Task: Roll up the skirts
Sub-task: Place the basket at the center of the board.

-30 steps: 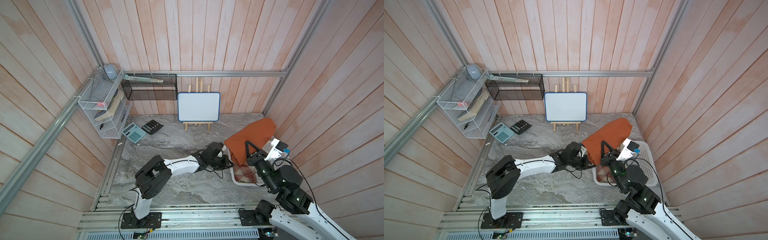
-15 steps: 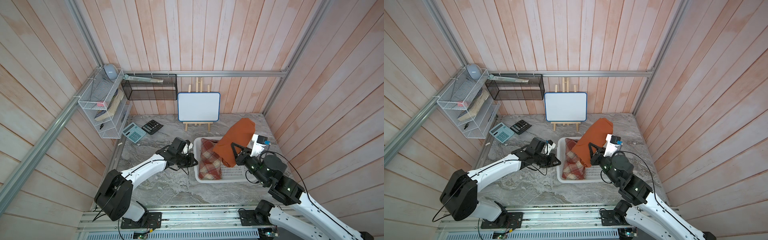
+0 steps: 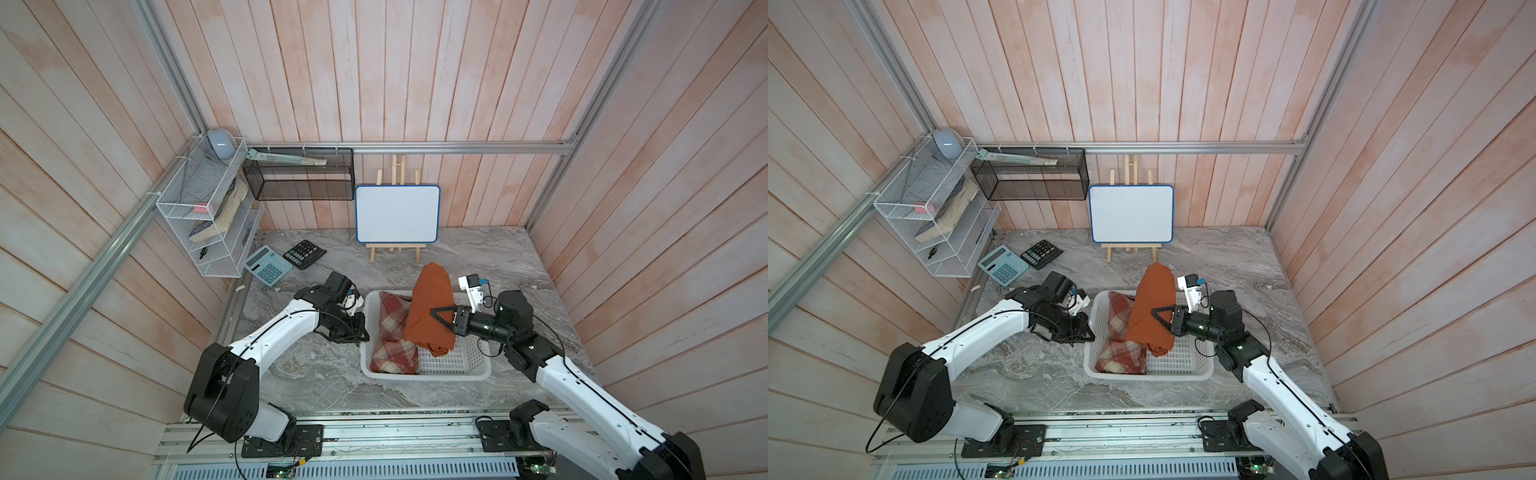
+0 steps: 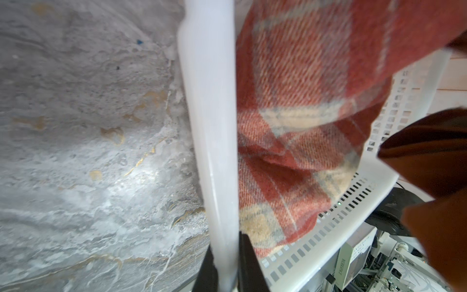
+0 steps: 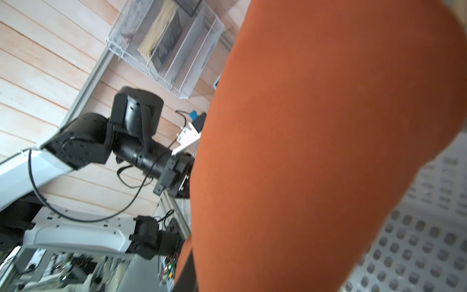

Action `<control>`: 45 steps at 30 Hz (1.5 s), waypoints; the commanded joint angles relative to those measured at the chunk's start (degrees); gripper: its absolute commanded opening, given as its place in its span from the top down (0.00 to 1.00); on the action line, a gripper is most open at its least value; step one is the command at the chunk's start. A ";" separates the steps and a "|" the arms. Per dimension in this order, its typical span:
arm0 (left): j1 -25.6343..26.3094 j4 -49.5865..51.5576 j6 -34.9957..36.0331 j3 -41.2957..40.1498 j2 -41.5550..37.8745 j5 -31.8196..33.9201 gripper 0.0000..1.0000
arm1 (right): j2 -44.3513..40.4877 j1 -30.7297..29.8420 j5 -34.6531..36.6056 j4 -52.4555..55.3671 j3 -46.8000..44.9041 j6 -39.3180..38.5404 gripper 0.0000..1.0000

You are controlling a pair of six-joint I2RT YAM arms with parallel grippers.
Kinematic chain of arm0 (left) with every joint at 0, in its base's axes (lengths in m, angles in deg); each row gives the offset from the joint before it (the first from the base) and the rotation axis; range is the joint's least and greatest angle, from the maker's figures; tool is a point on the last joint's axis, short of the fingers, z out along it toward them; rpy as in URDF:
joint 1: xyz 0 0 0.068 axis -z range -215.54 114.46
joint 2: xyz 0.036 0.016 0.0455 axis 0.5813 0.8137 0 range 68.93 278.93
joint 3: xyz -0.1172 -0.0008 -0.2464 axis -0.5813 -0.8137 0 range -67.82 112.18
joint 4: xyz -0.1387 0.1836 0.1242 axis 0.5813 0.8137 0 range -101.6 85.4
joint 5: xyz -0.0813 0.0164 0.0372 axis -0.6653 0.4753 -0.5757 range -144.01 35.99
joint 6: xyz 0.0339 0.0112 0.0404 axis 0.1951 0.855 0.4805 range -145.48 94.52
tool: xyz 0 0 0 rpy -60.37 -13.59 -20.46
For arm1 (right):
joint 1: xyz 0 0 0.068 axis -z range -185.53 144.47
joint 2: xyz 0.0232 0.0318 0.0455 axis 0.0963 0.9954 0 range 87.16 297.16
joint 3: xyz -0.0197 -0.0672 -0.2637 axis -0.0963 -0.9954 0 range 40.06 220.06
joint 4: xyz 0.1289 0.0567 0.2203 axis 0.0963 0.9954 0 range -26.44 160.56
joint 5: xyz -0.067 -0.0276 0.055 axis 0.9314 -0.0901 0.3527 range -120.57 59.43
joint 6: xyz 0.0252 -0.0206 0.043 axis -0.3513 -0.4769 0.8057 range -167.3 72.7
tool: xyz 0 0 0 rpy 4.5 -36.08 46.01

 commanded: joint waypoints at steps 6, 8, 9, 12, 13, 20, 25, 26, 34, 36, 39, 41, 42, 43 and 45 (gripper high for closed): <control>-2.89 2.10 2.11 1.08 -2.45 10.45 1.00 | 5.47 2.57 -7.53 -11.84 -5.37 1.41 1.00; -3.38 2.39 2.32 0.83 -2.70 11.33 1.00 | 8.26 3.24 -6.88 -12.03 -5.58 0.06 1.00; -3.80 2.22 2.66 0.33 -2.99 10.43 1.00 | 9.85 3.67 -6.68 -12.60 -5.76 -0.70 1.00; -5.09 1.51 3.05 -0.62 -3.71 10.95 1.00 | 15.02 4.70 -5.90 -14.09 -5.72 -2.60 1.00; -5.55 1.50 3.05 -0.58 -3.84 10.93 1.00 | 16.56 4.93 -6.47 -14.55 -5.40 -2.88 1.00; -6.98 -2.51 0.95 -1.21 -4.59 9.85 1.00 | 26.24 4.86 -1.31 -4.90 1.16 -7.40 1.00; -7.07 -5.88 0.14 -2.59 -3.50 9.07 1.00 | 26.93 3.33 4.42 4.19 5.30 -9.95 1.00; -7.07 -5.71 0.30 -2.16 -3.44 9.75 1.00 | 26.93 2.66 6.68 7.51 6.83 -10.93 1.00; -7.07 -5.68 0.90 -1.03 -4.14 11.39 1.00 | 29.19 -0.76 21.78 24.00 13.84 -13.59 0.84; -7.03 -6.39 0.79 -0.90 -4.26 11.02 1.00 | 30.96 -1.49 21.74 25.72 14.95 -14.66 0.72; -7.02 -6.28 1.15 -0.59 -4.45 11.83 1.00 | 33.31 -3.27 25.53 28.86 17.31 -16.52 0.65; -7.02 -6.47 1.29 -0.59 -4.99 11.84 1.00 | 34.68 -3.62 26.10 30.15 18.60 -17.01 0.61; -7.06 -6.46 1.38 -0.44 -5.17 11.78 1.00 | 35.23 -3.96 26.94 30.98 19.44 -17.38 0.59; -7.04 -6.36 1.55 -0.23 -5.27 11.87 1.00 | 35.57 -4.42 28.56 32.21 20.42 -17.37 0.58; -7.07 -5.77 1.97 0.00 -5.52 12.29 1.00 | 35.43 -5.92 32.99 34.87 22.53 -17.74 0.56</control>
